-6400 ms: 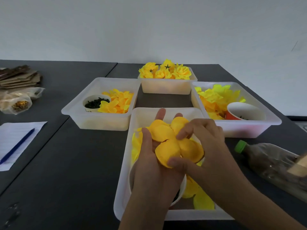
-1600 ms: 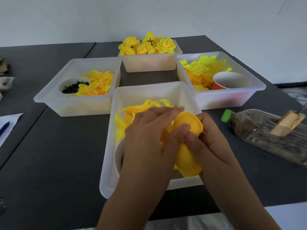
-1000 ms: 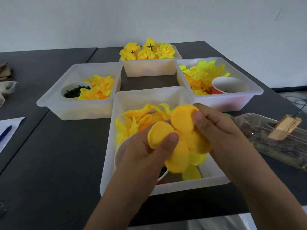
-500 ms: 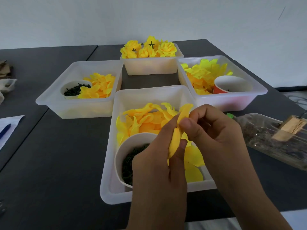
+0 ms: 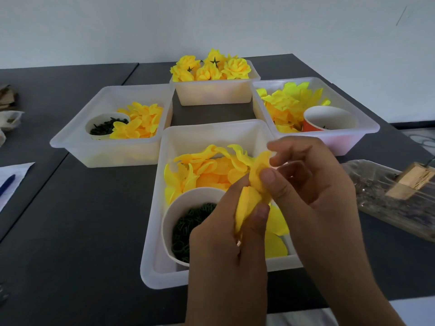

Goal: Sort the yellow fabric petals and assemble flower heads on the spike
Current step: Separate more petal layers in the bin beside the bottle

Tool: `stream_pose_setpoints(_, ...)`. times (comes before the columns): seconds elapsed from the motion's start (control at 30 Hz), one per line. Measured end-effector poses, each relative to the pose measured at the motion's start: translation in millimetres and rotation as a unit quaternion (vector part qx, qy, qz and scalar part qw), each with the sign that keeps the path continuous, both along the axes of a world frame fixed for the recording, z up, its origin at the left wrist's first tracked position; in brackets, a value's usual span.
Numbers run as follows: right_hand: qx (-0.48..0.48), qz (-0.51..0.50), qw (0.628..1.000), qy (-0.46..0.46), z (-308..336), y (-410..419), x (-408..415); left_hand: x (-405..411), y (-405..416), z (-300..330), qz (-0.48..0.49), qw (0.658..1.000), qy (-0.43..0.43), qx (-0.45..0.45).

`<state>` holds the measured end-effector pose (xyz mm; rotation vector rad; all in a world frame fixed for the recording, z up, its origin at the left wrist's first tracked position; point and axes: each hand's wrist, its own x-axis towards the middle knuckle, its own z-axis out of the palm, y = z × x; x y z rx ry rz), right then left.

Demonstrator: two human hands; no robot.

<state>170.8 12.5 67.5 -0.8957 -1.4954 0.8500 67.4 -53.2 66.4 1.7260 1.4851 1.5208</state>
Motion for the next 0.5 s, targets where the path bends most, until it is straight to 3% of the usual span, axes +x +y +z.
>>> stream_pose_setpoints(0.1,0.040,-0.099,0.983,-0.146,-9.3,-7.6,-2.7,-0.2,8.3,-12.2,0.044,0.986,-0.154,-0.042)
stream_pose_setpoints(0.27,0.016,-0.094,0.978,-0.183,-13.8,-22.8,-9.1,5.3,14.6,-17.9,-0.002,0.954,-0.293,-0.072)
stream_pose_setpoints(0.5,0.020,-0.093,0.979,-0.180,-11.1,-35.0,-13.0,11.9,12.6,-23.6,0.014,0.956,-0.286,-0.059)
